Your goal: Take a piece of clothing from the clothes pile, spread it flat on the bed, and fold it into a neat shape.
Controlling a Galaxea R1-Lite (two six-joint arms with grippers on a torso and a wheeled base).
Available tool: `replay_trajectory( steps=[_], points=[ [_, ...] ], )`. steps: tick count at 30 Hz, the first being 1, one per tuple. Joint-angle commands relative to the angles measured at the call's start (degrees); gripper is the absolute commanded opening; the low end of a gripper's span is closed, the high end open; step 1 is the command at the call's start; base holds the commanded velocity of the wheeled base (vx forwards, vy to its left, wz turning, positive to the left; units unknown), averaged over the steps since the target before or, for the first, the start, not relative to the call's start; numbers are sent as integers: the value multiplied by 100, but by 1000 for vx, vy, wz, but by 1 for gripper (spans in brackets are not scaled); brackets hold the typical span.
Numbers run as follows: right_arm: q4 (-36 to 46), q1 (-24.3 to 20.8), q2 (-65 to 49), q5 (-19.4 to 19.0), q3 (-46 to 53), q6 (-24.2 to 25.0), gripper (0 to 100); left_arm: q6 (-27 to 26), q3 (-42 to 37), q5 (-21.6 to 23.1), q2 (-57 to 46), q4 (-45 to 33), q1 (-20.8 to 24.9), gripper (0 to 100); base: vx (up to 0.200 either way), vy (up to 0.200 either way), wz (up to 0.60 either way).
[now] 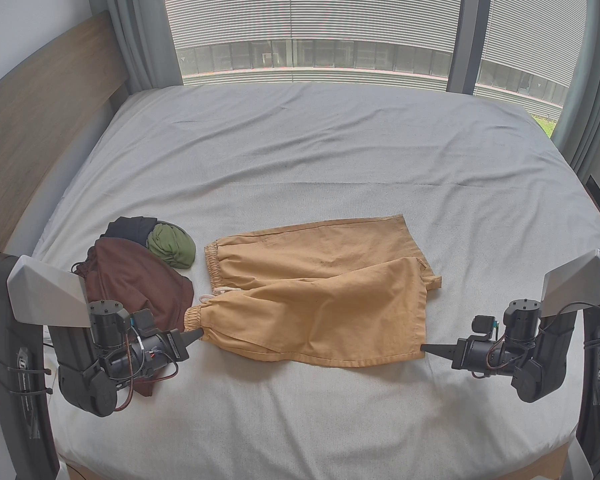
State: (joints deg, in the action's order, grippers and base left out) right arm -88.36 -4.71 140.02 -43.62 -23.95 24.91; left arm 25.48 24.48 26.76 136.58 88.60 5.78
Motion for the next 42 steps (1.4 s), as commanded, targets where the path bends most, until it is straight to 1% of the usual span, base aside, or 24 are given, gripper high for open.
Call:
replay_trajectory(
  steps=[1, 8, 9, 10, 14, 21, 30, 37, 42],
  points=[
    [12, 110, -291, 2, 286, -74, 0, 45, -303, 145, -387, -10, -7, 0, 0, 0, 0],
    [29, 216, -414, 11, 682, -161, 0, 36, -611, 145, -519, -36, -59, 0, 0, 0, 0],
    [29, 286, -423, 11, 884, -346, 0, 19, -752, 145, -519, -45, -77, 0, 0, 0, 0],
    [29, 286, -423, 11, 884, -346, 0, 19, -752, 145, -519, -45, -77, 0, 0, 0, 0],
    [29, 409, -370, 11, 1270, -724, 0, -17, -989, 145, -484, -45, -68, 0, 0, 0, 0],
    [29, 550, -353, 29, 1684, -1014, 0, -245, -1253, 145, -343, -62, -42, 0, 0, 0, 0],
    [20, 567, -353, 38, 1991, -1119, 0, -553, -1437, 137, -9, -18, -50, 0, 0, 0, 0],
    [20, 558, -353, 55, 2228, -1199, 0, -588, -1455, 145, 61, -18, -59, 0, 0, 0, 0],
    [20, 585, -335, 178, 2343, -1313, 0, -605, -1455, 137, 123, -10, -59, 0, 0, 0, 0]
  ],
)
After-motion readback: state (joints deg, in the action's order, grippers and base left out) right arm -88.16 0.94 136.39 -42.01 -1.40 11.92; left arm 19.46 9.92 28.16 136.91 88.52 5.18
